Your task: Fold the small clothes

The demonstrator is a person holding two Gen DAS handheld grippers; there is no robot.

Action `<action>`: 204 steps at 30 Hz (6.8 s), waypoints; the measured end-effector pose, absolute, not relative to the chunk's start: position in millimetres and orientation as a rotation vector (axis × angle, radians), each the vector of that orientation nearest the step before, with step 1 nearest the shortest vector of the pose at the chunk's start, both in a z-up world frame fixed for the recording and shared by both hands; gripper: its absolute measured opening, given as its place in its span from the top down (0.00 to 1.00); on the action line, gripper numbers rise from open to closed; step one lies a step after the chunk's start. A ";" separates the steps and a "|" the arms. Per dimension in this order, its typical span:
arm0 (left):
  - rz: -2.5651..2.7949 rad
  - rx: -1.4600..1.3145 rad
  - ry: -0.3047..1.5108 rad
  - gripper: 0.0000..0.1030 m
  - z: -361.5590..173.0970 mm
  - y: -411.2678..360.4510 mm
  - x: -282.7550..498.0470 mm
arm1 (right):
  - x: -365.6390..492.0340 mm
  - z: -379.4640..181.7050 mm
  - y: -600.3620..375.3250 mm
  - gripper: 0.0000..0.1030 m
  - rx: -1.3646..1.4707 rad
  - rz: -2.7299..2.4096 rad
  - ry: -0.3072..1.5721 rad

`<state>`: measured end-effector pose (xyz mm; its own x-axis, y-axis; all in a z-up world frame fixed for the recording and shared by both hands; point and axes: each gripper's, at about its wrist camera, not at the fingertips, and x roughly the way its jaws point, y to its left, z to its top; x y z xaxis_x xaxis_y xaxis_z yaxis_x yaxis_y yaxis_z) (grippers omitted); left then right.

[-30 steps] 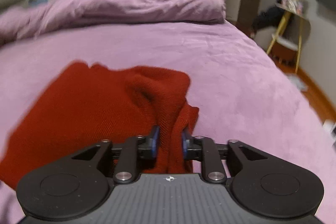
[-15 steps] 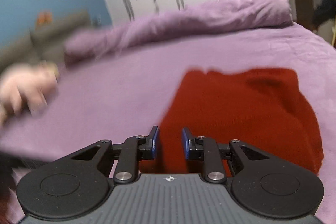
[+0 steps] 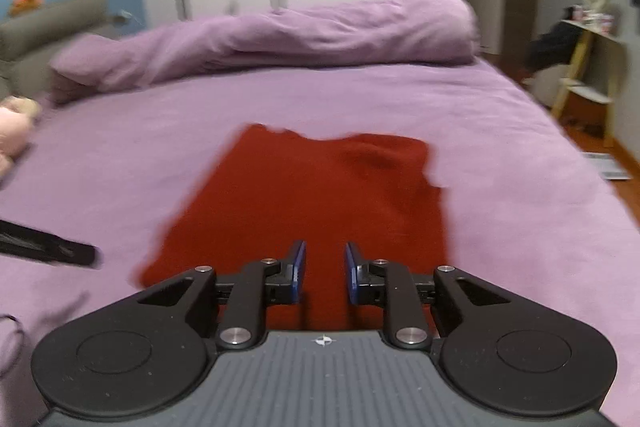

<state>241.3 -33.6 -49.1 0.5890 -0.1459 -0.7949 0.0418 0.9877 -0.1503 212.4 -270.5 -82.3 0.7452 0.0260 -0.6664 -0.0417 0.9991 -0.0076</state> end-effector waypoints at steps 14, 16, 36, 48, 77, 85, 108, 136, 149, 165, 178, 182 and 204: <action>-0.187 -0.041 0.965 0.42 -57.2 -72.5 272.7 | 221.4 -81.1 -340.8 0.59 0.368 0.127 0.713; -0.178 -0.025 0.952 0.40 -55.9 -76.0 273.3 | 233.1 -87.2 -337.1 0.59 0.361 0.148 0.739; -0.171 -0.001 0.951 0.35 -51.4 -74.1 278.8 | 237.4 -98.7 -333.8 0.83 0.238 0.085 0.730; -0.461 -0.446 0.998 0.37 -79.5 -29.8 319.5 | 255.8 -123.8 -413.9 0.42 0.801 0.239 0.776; -0.522 -0.607 0.921 0.56 -91.4 -22.4 352.5 | 312.3 -131.4 -364.4 0.69 1.006 0.430 0.782; -0.391 -0.487 0.912 0.55 -43.7 31.2 309.9 | 312.6 -125.1 -300.2 0.69 1.026 0.553 0.854; -0.160 -0.194 0.916 0.50 -74.7 31.2 176.6 | 177.1 -140.2 -277.3 0.74 1.079 0.219 0.840; 0.039 -0.260 0.882 0.48 -39.7 73.0 206.2 | 208.4 -63.0 -242.5 0.68 0.427 0.146 0.702; 0.099 -0.152 0.873 0.36 -82.2 -16.0 351.8 | 341.1 -107.3 -172.5 0.79 0.139 0.120 0.789; 0.059 -0.191 0.836 0.21 -79.9 -8.7 320.0 | 292.9 -92.2 -177.1 0.66 0.101 0.116 0.687; -0.002 -0.154 0.906 0.12 -72.2 10.4 237.0 | 197.7 -83.9 -154.6 0.57 -0.093 0.128 0.718; 0.026 -0.025 0.935 0.16 -46.6 1.9 210.1 | 172.8 -64.9 -150.4 0.47 -0.077 0.138 0.845; 0.051 0.193 1.035 0.17 -5.4 -10.7 106.5 | 106.6 -6.3 -142.1 0.18 -0.010 0.010 1.081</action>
<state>106.5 -10.7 -5.4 0.5111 0.1334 -0.8491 0.0489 0.9818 0.1837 106.6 -142.1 -6.3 0.4708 0.0030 -0.8823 -0.0130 0.9999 -0.0036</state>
